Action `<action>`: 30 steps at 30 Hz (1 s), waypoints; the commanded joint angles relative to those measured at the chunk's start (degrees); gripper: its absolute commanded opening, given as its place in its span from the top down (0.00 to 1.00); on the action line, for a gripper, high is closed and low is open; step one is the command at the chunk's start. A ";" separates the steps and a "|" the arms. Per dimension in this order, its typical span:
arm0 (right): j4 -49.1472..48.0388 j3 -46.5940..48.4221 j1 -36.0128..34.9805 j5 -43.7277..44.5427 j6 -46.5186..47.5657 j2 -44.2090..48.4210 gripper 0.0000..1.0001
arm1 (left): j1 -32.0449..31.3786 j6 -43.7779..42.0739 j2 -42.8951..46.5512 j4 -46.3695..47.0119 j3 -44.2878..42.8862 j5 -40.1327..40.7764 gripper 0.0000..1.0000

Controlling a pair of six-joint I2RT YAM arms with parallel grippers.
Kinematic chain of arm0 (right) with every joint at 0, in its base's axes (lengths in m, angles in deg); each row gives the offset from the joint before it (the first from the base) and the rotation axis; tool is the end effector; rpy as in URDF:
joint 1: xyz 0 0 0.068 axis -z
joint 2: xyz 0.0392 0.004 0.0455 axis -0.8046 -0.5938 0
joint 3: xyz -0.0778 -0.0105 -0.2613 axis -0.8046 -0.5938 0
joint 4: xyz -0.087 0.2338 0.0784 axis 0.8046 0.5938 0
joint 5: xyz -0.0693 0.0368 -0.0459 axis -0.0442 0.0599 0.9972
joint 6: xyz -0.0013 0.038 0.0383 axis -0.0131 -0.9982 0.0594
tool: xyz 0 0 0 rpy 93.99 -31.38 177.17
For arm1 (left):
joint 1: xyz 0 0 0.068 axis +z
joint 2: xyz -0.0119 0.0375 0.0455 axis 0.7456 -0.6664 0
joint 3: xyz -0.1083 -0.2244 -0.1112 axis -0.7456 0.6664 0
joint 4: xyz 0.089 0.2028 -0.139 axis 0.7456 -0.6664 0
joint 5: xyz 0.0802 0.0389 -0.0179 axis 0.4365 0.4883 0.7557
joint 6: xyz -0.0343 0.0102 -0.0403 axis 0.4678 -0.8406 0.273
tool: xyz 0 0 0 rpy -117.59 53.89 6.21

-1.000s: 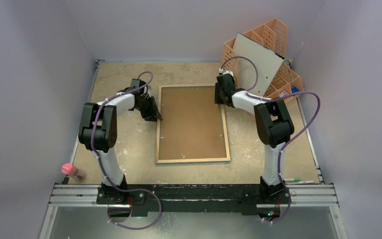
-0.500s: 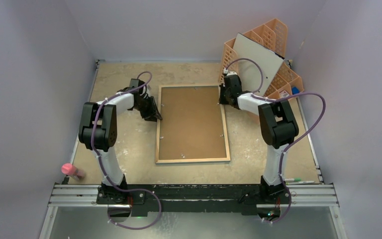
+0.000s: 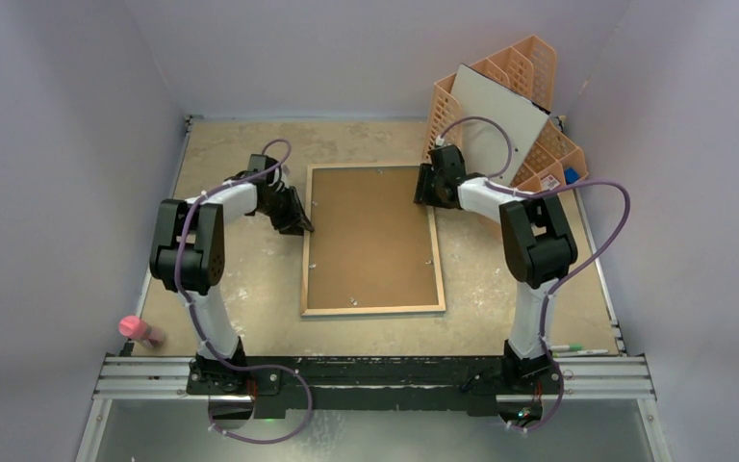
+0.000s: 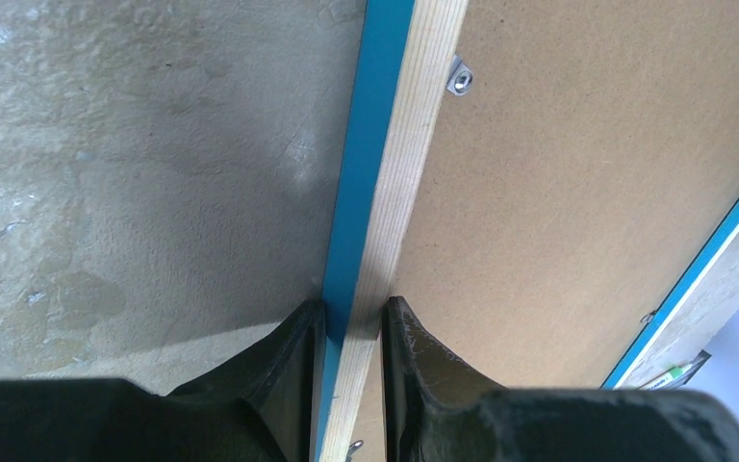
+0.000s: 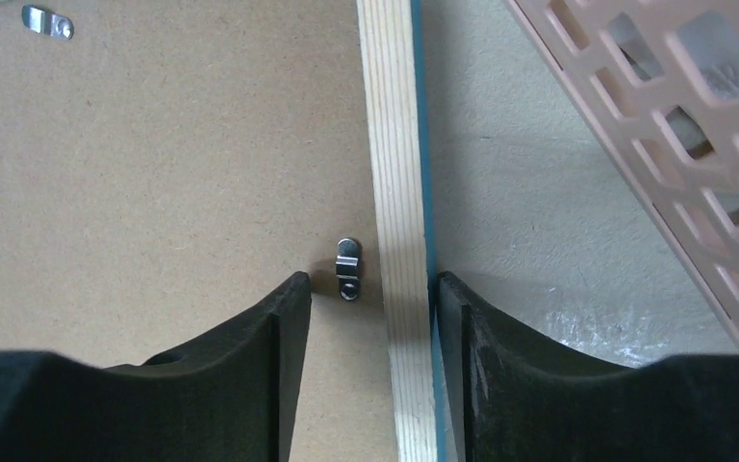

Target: Put the photo into the frame

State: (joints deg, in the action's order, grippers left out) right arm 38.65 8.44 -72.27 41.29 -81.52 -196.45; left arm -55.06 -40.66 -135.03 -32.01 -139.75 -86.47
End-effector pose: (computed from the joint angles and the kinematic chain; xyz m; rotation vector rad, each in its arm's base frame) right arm 0.4154 0.1379 0.1685 0.1764 2.3215 0.3078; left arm 0.3678 -0.0571 0.1406 -0.4783 2.7842 -0.6721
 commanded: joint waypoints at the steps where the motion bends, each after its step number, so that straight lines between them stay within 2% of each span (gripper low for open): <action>1: 7.70 -1.78 0.68 4.88 -8.16 -0.15 0.49 | -0.35 0.14 -7.10 -0.67 5.43 8.75 0.79; 9: 8.22 -2.24 0.67 7.84 -11.46 -0.01 0.70 | -0.35 0.56 -7.29 -0.11 5.55 7.98 0.79; 16: 4.65 -4.77 0.68 5.45 -11.17 2.25 0.92 | -0.35 0.87 -7.15 0.33 6.09 7.69 0.79; 20: 2.58 -5.70 0.68 2.42 -9.35 3.76 0.96 | -0.35 1.04 -6.80 0.34 6.13 8.24 0.79; 21: 2.06 -5.66 0.68 2.19 -8.91 3.95 0.93 | -0.35 1.21 -6.69 0.34 6.13 8.39 0.79; 24: 1.09 -5.48 0.67 2.54 -7.91 4.63 0.63 | -0.35 1.49 -6.09 0.36 6.09 8.74 0.78; 25: 0.95 -5.32 0.68 3.28 -7.65 5.10 0.57 | -0.35 1.57 -5.81 0.38 6.12 8.98 0.77; 27: 0.68 -5.09 0.68 3.92 -7.12 6.17 0.48 | -0.35 1.66 -5.11 0.36 6.06 9.41 0.76; 30: 1.47 -4.77 0.68 5.06 -6.92 8.26 0.43 | -0.36 1.76 -4.22 0.29 5.96 10.16 0.73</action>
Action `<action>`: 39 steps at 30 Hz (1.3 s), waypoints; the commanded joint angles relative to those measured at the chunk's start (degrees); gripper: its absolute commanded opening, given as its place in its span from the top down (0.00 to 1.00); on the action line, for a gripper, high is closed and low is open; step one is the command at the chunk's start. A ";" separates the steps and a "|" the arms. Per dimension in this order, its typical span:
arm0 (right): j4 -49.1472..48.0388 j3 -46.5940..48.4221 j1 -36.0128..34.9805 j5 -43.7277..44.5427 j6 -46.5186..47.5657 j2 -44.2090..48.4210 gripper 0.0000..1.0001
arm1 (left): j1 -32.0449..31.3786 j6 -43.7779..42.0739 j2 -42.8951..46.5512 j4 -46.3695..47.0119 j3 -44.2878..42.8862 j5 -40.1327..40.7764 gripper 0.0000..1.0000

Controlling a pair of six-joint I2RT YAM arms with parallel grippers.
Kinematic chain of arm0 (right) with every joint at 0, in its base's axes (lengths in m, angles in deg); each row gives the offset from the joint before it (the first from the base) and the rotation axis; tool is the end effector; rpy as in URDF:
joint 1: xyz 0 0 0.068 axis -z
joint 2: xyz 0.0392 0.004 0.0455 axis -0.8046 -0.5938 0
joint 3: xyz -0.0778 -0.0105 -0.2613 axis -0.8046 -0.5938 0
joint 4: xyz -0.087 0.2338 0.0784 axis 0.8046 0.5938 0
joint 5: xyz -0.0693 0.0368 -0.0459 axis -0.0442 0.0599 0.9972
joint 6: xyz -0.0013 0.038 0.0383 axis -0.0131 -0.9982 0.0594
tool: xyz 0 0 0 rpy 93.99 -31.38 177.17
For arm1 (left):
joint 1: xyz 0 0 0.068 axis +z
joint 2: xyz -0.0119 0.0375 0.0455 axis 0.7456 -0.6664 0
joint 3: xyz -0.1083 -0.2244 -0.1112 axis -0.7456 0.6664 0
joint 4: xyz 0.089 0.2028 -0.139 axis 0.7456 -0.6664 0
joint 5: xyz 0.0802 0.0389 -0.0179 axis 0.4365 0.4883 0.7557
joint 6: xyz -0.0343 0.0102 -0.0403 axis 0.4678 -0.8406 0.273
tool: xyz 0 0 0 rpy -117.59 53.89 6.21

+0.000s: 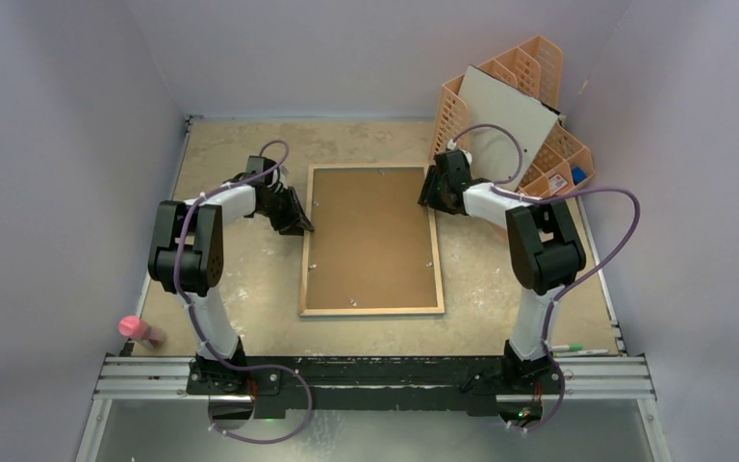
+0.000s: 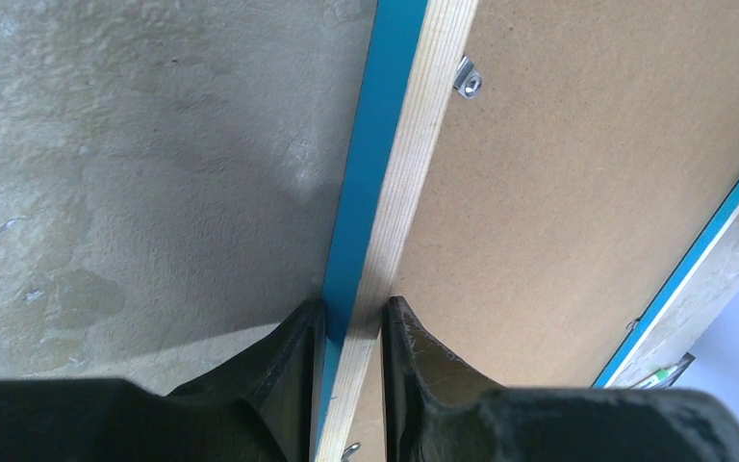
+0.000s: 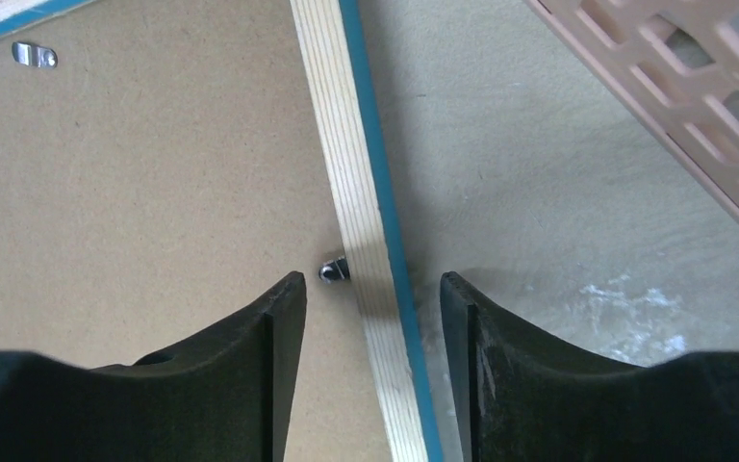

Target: Put the photo into the frame

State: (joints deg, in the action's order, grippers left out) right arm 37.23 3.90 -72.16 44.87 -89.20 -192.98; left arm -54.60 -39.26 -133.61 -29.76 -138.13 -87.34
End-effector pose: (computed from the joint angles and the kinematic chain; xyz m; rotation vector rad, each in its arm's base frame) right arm 0.4007 0.1297 0.1712 0.3641 2.2872 0.3085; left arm 0.3650 -0.0543 0.1437 -0.5033 2.7465 -0.7047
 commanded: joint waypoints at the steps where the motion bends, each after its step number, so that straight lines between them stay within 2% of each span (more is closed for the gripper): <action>1: 3.36 -0.12 0.49 1.92 0.78 5.41 0.43 | -0.81 0.32 -5.50 -1.92 4.25 11.15 0.72; 7: 4.79 0.51 0.30 3.21 2.03 8.55 0.39 | -0.81 0.47 -4.95 -2.01 3.77 11.35 0.67; 11: 1.02 0.44 -0.72 -1.85 5.49 9.89 0.39 | -0.82 0.22 -4.85 -1.92 2.56 10.61 0.57; 13: -0.83 1.26 -1.68 -6.06 6.45 8.96 0.39 | -0.81 -0.04 -4.59 -1.35 1.89 10.22 0.45; 17: -3.22 5.91 -4.68 -10.28 4.24 3.17 0.42 | -0.77 -0.95 -4.49 -0.08 -0.04 9.25 0.40; 20: -5.39 9.95 -6.81 -11.34 2.27 -1.93 0.47 | -0.73 -0.80 -5.04 0.41 -1.67 8.07 0.41; 28: -8.97 22.23 -7.78 -12.34 0.44 -13.98 0.56 | -0.66 -0.07 -5.73 0.56 0.08 8.16 0.62; 33: -5.92 28.63 -7.78 -12.49 2.01 -19.30 0.56 | -0.68 0.00 -5.21 0.67 1.08 8.00 0.65; 39: -4.06 31.89 -7.79 -10.35 3.18 -22.83 0.57 | -0.64 -0.02 -5.15 0.58 1.56 7.83 0.67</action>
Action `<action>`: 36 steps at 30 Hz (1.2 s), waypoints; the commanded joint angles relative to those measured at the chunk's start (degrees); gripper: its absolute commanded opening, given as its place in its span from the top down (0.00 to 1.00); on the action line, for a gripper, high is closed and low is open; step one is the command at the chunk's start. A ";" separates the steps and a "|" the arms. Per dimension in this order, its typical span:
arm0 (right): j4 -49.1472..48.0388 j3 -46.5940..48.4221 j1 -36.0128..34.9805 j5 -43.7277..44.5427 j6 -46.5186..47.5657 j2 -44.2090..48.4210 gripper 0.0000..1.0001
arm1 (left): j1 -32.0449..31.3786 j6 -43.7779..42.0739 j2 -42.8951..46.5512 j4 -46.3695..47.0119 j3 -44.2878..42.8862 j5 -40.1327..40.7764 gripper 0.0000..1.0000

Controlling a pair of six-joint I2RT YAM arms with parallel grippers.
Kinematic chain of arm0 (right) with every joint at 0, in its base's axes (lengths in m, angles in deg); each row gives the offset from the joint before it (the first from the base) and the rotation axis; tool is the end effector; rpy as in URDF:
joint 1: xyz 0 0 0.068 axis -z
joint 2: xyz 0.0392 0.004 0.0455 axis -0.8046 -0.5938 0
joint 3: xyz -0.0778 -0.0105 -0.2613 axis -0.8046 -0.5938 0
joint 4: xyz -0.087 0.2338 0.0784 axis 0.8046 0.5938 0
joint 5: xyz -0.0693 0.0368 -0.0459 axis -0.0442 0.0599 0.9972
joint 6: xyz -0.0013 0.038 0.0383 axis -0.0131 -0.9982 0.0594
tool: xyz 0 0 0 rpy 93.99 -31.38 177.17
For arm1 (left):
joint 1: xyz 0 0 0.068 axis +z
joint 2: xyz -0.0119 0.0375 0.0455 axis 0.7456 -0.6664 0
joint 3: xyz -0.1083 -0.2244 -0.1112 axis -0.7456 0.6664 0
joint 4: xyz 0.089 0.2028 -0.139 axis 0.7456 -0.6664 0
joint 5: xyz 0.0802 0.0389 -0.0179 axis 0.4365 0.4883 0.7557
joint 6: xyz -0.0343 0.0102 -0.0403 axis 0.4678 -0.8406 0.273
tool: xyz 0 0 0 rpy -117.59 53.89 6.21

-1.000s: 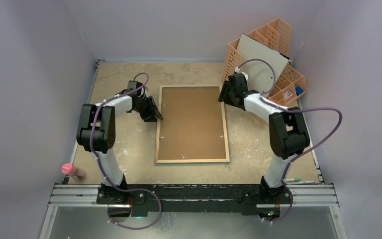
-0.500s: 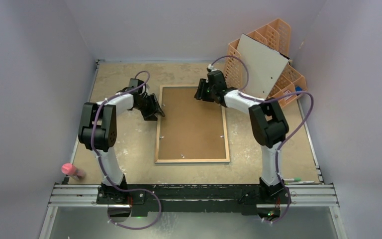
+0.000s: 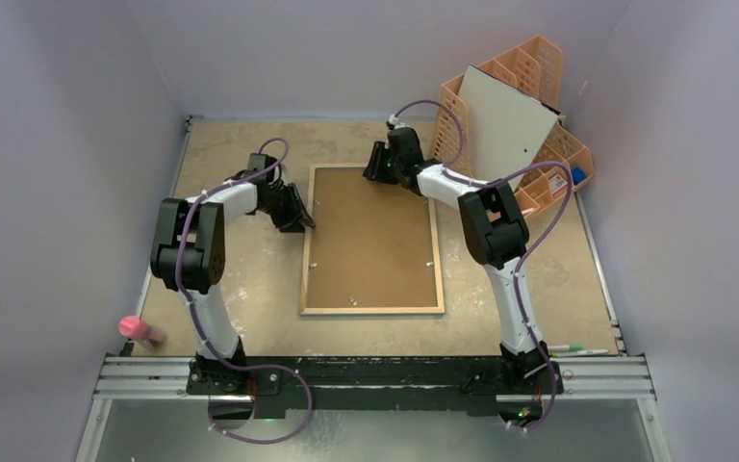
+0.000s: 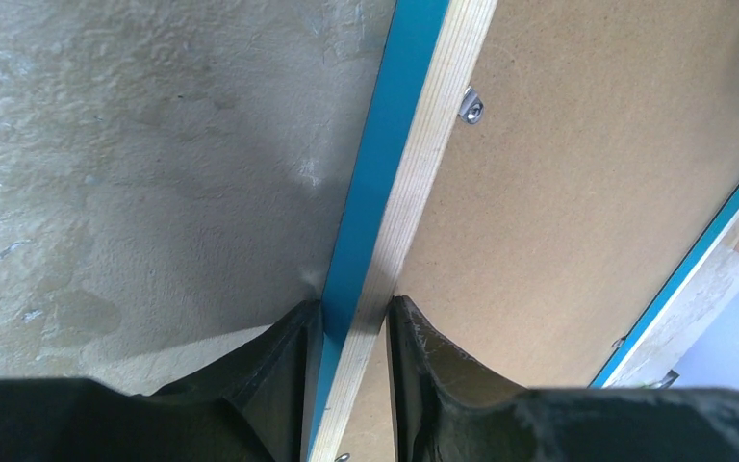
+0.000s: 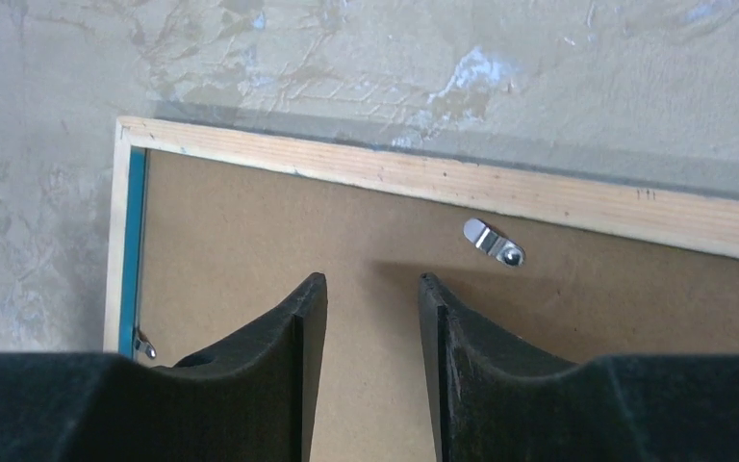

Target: Put the photo into the frame

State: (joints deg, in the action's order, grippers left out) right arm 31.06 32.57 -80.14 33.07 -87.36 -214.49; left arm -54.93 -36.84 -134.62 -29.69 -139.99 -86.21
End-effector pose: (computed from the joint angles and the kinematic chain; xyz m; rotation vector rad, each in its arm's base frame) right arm 0.4749 0.2403 0.1685 0.0453 2.1443 0.6814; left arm 0.3726 -0.0567 0.1459 -0.5534 2.7288 -0.6932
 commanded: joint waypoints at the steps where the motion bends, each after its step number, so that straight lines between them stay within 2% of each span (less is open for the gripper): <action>1: 2.71 3.40 0.19 2.34 1.36 -1.55 0.58 | -0.31 -2.46 -4.11 0.54 3.47 6.69 0.67; 10: 6.93 3.70 0.24 12.00 3.82 -1.92 0.60 | -0.37 -2.44 -4.11 0.44 3.83 7.03 0.69; 19: 3.77 5.54 0.81 13.17 5.64 -5.59 0.60 | -0.31 -2.39 -4.54 0.35 3.83 6.72 0.69; 27: 0.04 2.66 0.82 11.95 4.19 -4.20 0.59 | -0.31 -2.62 -4.55 0.48 3.95 6.52 0.69; 32: 1.72 4.54 0.77 16.91 2.75 -6.05 0.59 | -0.32 -2.71 -4.38 0.48 4.01 6.51 0.69; 36: 2.74 5.80 0.77 16.98 0.97 -6.33 0.57 | -0.35 -2.77 -4.11 0.39 4.09 6.60 0.69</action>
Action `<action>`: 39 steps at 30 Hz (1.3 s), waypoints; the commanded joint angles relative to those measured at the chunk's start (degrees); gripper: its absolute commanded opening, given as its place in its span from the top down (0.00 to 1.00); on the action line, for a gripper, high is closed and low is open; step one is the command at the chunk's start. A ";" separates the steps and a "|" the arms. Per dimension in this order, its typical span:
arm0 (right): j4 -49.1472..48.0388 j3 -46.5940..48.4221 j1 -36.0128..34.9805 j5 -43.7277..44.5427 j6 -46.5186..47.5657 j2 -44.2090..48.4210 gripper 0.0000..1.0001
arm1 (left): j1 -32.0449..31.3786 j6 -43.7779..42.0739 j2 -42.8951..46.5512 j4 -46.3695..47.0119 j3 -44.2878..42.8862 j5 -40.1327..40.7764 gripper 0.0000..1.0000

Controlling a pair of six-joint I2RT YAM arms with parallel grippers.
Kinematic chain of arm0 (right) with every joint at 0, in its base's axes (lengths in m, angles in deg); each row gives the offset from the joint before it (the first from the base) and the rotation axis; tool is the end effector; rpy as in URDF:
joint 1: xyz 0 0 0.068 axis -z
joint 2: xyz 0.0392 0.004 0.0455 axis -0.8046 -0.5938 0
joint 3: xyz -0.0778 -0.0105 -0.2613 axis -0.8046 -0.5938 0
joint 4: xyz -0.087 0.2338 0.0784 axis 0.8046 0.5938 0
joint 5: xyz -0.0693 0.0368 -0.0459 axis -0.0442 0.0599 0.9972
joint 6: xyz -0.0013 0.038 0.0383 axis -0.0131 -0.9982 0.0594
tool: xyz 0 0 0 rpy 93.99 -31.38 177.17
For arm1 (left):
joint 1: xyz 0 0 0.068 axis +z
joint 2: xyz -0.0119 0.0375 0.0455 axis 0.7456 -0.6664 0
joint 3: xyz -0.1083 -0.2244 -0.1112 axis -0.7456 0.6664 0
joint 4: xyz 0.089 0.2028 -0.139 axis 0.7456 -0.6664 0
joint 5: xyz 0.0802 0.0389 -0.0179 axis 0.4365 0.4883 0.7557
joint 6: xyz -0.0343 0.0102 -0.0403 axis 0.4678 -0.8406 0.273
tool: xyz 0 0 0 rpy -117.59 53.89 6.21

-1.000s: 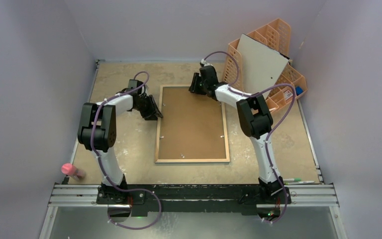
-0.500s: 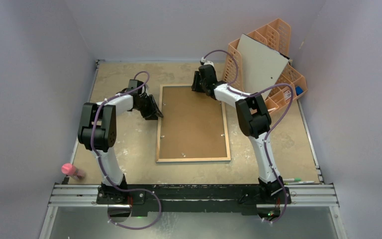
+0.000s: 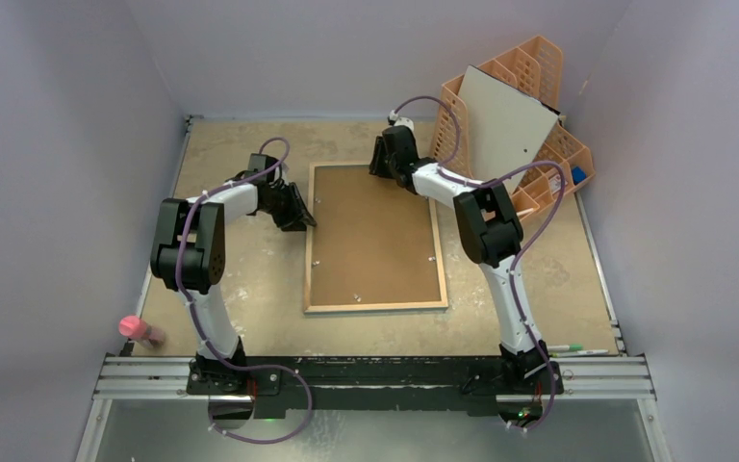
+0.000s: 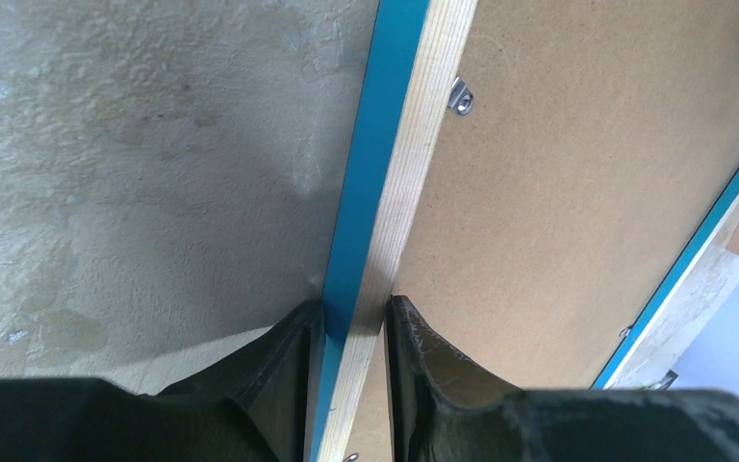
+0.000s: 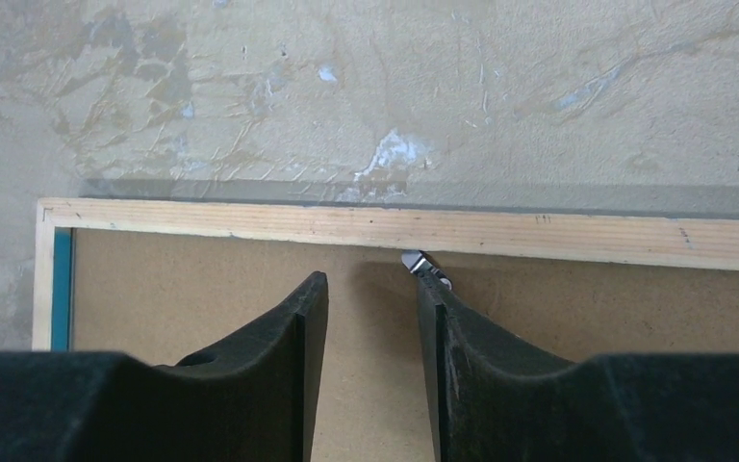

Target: Put the photo into the frame

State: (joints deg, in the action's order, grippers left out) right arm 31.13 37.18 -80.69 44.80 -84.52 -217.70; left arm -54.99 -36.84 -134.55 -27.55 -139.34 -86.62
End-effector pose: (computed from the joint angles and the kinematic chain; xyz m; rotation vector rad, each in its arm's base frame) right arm 0.4880 0.2446 0.1663 0.1107 2.0737 0.4657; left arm 0.3736 -0.0575 0.1452 -0.5372 2.7045 -0.7099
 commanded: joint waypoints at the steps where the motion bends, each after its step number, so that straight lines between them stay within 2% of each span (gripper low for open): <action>1: 2.47 1.29 1.36 4.11 -2.37 -2.79 0.56 | -0.27 -2.75 -4.17 -1.75 3.43 7.02 0.69; 8: -5.52 -1.31 1.70 -4.97 1.89 6.19 0.51 | -0.12 -2.89 -3.93 -2.22 3.00 7.40 0.69; 11: -6.95 0.39 2.12 -7.46 10.27 7.56 0.45 | 0.16 -2.93 -3.84 -2.19 3.07 7.54 0.70; 16: 0.80 9.86 2.33 -9.89 26.11 1.54 0.39 | 0.50 -2.99 -3.84 -2.55 2.95 7.95 0.72; 21: 9.46 18.21 3.06 -9.90 40.11 -4.47 0.35 | 0.62 -3.64 -4.08 -4.92 2.24 10.80 0.79; 28: 13.93 18.45 5.13 -19.10 55.57 -4.75 0.35 | 0.70 -4.31 -3.71 -6.69 1.61 12.64 0.82; 32: 16.55 17.62 5.30 -21.58 60.90 -4.53 0.35 | 0.72 -4.14 -3.99 -6.79 1.42 12.39 0.81; 39: 20.34 18.47 5.66 -25.29 62.67 -5.67 0.33 | 0.68 -4.07 -4.33 -6.93 1.24 12.29 0.81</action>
State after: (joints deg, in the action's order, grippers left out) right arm 47.43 54.52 -75.14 23.76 -25.46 -224.13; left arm -55.10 -37.78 -134.66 -28.38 -139.99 -85.88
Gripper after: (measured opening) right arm 0.659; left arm 0.274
